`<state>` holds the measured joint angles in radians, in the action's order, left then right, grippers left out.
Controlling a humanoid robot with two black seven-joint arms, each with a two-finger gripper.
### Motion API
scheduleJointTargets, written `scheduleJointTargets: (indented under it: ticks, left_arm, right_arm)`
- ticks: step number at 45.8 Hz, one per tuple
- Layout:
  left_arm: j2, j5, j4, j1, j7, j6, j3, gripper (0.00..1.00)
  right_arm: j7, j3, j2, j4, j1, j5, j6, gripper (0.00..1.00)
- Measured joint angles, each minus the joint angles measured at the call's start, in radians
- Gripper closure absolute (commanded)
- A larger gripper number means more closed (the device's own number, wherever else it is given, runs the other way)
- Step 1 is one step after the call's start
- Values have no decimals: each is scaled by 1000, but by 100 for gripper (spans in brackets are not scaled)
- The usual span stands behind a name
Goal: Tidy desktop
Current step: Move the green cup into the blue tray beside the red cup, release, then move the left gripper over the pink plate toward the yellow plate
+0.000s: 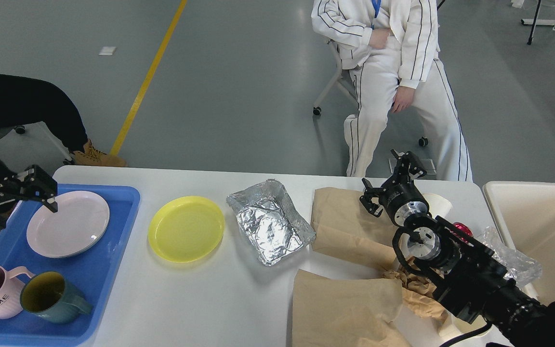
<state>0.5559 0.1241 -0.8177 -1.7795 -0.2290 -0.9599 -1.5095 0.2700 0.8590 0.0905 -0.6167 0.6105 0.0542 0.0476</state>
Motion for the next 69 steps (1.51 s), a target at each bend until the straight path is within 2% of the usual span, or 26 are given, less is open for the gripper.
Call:
scheduleJointTargets:
  ticks: [12, 22, 29, 35, 43, 53, 59, 69]
  left_arm:
    - [-157, 0, 2, -180, 1, 0, -83, 5]
    - [-216, -1, 1, -191, 5, 0, -79, 5]
    - [-218, -3, 15, -86, 9, 4, -40, 5]
    - [-208, -7, 75, 33, 10, 63, -10, 5]
    - [-198, -7, 214, 205, 12, 82, 58, 5]
    - [-199, -4, 414, 396, 24, 94, 253, 5]
    - [-210, -3, 482, 458, 51, 140, 306, 5]
    - [-234, -3, 506, 532, 130, 290, 409, 5]
  right_arm:
    - [0, 0, 0, 0, 0, 0, 0, 0]
    - [0, 0, 0, 0, 0, 0, 0, 0]
    - [0, 0, 0, 0, 0, 0, 0, 0]
    - [0, 0, 0, 0, 0, 0, 0, 0]
    - [0, 0, 0, 0, 0, 0, 0, 0]
    - [0, 0, 0, 0, 0, 1, 0, 0]
    - [0, 0, 0, 0, 0, 1, 0, 0]
    - [0, 0, 0, 0, 0, 1, 0, 0]
